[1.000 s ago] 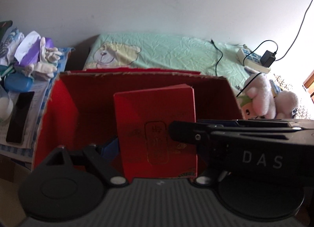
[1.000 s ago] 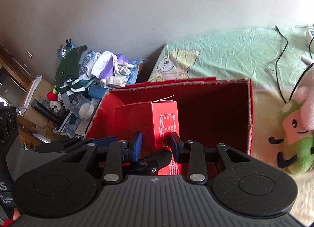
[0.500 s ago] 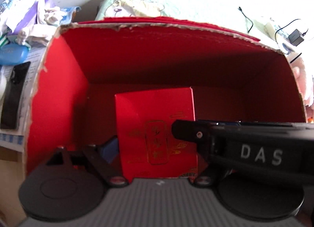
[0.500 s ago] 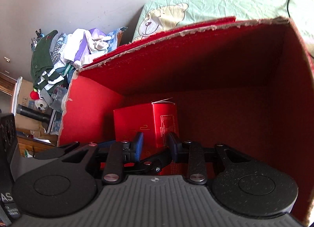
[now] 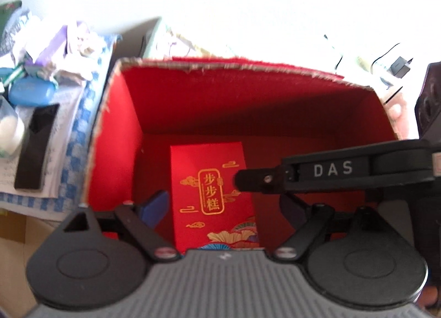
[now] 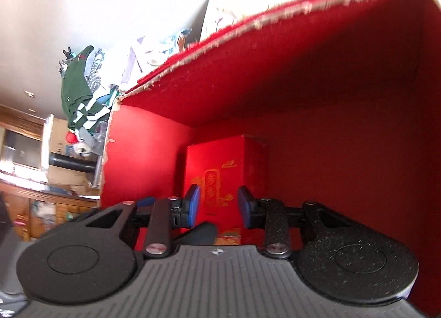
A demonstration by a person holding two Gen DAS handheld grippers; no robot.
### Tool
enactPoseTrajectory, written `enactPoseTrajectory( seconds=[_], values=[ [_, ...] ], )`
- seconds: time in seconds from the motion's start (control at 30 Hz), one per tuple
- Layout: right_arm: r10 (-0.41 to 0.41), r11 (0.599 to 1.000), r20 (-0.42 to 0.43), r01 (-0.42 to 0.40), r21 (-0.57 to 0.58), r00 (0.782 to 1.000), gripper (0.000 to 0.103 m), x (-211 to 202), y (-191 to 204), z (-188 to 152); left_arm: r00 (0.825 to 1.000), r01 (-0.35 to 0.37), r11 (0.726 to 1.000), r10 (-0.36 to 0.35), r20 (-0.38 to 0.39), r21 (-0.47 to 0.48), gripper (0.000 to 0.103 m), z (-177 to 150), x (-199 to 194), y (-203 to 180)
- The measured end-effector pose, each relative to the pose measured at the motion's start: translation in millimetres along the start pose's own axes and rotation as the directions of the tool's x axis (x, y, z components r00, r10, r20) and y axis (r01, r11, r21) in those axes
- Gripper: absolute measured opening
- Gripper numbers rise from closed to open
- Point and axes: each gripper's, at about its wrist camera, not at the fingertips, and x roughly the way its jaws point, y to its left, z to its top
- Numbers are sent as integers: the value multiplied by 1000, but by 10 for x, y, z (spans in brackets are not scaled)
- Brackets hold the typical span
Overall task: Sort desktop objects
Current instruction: 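Lift the red gift box with the right tool and lower it into the red box, then open the right tool to release the gift box and withdraw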
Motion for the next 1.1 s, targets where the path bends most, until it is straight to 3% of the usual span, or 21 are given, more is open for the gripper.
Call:
enactPoseTrajectory(
  seconds=[0.1, 0.17, 0.23, 0.33, 0.4, 0.5, 0.53, 0.77, 0.8, 0.83, 0.93, 1.03, 1.1],
  values=[
    [-64, 998, 42, 64, -2, 997, 34, -200, -29, -68, 995, -15, 1000, 16, 99, -11, 87, -37, -244, 55],
    [-126, 992, 68, 127, -7, 990, 34, -320, -71, -107, 985, -13, 999, 18, 170, -34, 93, -46, -407, 82],
    [-145, 988, 66, 147, -35, 987, 33, -363, -70, -116, 974, -65, 994, 82, 212, -87, 101, -6, -429, 131],
    [-233, 970, 76, 238, -56, 969, 33, -373, -22, -133, 961, -169, 972, 199, 191, -160, 100, 98, -308, 268],
    [-296, 952, 66, 300, -58, 953, 30, -353, 6, -143, 971, -170, 962, 200, 130, -213, 97, 134, -204, 378],
    [-399, 913, 48, 402, -64, 915, 8, -345, 30, -171, 985, -136, 956, 159, 67, -261, 90, 126, -96, 511],
    [-420, 905, 39, 422, -59, 907, 7, -370, -2, -179, 986, -131, 955, 152, 62, -265, 90, 111, -91, 530],
    [-490, 870, -48, 486, -80, 870, 7, -592, -336, -281, 986, -98, 969, 125, 110, -227, 90, 60, -207, 465],
    [-497, 867, -54, 492, -77, 866, 11, -610, -385, -278, 987, -90, 971, 116, 108, -220, 90, 58, -193, 452],
    [-480, 877, -66, 476, -74, 875, 18, -609, -409, -263, 989, -83, 974, 107, 105, -213, 90, 53, -184, 433],
    [-427, 903, -129, 414, -116, 895, 20, -460, -343, -267, 991, -70, 978, 90, 97, -198, 90, 36, -163, 397],
    [-437, 893, -163, 406, -195, 884, 21, -164, -194, -346, 991, -70, 979, 89, 96, -190, 90, 17, -177, 393],
    [-409, 908, -185, 377, -183, 894, 19, 11, -140, -327, 991, -73, 980, 91, 94, -184, 90, -2, -193, 402]
  ],
)
